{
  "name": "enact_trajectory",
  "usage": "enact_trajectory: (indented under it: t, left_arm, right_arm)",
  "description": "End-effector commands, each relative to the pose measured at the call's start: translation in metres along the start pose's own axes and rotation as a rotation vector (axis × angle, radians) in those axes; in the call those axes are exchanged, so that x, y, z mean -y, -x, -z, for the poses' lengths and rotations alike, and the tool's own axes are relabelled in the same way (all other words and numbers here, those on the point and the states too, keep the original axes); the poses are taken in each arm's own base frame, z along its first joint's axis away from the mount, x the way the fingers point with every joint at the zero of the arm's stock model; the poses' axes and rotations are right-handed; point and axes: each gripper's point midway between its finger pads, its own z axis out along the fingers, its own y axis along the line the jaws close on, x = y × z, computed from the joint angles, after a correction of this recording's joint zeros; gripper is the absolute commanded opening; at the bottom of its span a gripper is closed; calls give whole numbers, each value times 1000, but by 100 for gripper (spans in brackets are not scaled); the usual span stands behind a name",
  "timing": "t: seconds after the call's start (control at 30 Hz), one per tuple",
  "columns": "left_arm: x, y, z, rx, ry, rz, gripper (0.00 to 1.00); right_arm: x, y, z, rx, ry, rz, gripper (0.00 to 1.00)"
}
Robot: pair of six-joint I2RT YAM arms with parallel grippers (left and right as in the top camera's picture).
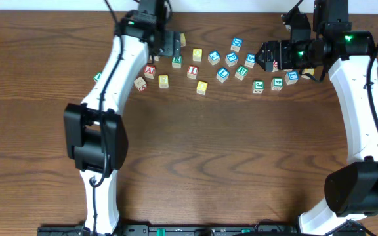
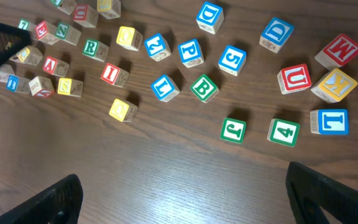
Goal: Spell out ROBOT
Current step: 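Raise both arms and move the left gripper over the green R block, then lower the left gripper and grasp the green R block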
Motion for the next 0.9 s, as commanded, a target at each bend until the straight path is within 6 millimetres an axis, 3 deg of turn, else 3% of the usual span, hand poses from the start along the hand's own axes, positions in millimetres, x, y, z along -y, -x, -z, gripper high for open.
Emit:
enact_trajectory:
  t: [0.0,0.2,0.4,0.6,0.87]
  left_arm:
    - [7,7,-10,37,52,-19,83]
    - [17,6,-39,51,41,-29,78]
    - [15,-8,-67,10,49,-33,76]
    - [19,-22,-83,-26,48,-42,75]
    - [18,-30,-99,-42,51,-44,63]
  right_arm:
    - [-1,5,3,13,7,5,99]
    - [-1,5,3,13,7,5,99]
    - [-1,5,3,13,7,5,99]
    - [-1,5,3,13,7,5,99]
    - [-1,5,3,13,7,5,99]
